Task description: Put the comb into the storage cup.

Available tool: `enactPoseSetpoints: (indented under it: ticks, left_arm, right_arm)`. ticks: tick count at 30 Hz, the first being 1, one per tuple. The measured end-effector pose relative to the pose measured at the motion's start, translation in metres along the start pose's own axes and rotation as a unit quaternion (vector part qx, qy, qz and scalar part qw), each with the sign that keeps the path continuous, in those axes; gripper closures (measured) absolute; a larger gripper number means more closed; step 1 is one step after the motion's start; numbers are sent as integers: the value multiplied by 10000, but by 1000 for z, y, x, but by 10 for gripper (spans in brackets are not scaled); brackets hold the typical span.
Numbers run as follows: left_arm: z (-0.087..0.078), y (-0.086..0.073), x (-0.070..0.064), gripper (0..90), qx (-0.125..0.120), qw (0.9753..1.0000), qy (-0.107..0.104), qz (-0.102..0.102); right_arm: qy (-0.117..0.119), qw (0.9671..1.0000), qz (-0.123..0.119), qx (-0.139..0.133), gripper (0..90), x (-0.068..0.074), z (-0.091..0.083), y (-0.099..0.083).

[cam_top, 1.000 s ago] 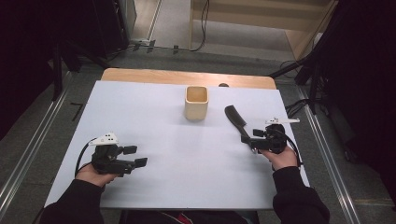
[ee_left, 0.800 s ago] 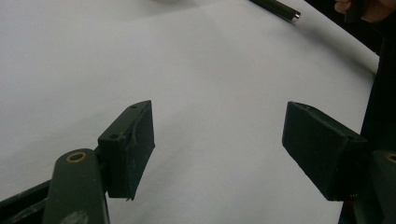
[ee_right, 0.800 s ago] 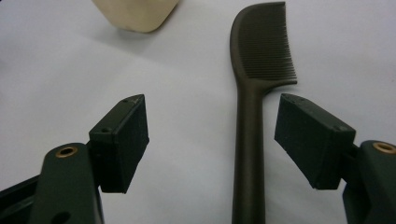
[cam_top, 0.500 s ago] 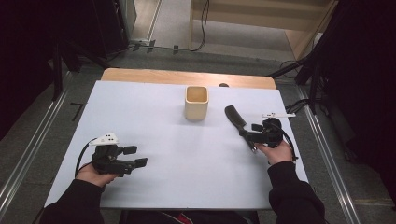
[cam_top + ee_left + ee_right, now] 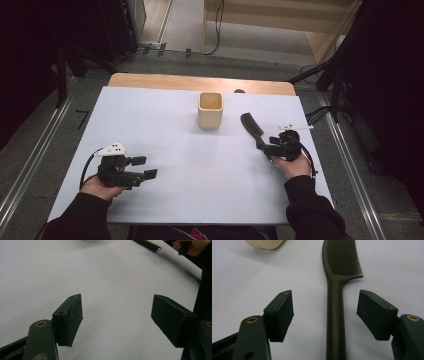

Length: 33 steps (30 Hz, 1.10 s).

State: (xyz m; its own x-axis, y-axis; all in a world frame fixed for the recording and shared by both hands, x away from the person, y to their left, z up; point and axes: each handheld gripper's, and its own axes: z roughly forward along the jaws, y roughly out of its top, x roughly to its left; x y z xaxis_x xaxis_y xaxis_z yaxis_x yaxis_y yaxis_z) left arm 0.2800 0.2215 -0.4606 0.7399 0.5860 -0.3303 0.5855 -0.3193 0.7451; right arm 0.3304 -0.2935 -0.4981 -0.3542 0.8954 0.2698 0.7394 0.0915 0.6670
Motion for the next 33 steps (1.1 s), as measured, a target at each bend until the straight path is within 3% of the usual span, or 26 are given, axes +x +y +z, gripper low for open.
enactPoseSetpoints:
  ticks: [9,13,23,25,33]
  left_arm:
    - [0,0,0,260,-3,10000,28,1]
    - [0,0,1,260,-16,10000,40,-18]
    - [-3,0,4,260,-80,9999,95,-63]
    - [-3,0,4,260,-77,9999,83,-62]
    - [-1,1,4,260,-50,10000,74,-33]
  right_arm:
    - [-89,9999,90,5,350,-4,1,-9]
    - [-234,9997,-13,35,379,-1,0,-14]
    - [-326,9992,131,202,395,-1,-7,-29]
    - [-325,9993,152,113,423,-2,-9,-34]
    - [-500,9987,-61,76,447,4,-5,-35]
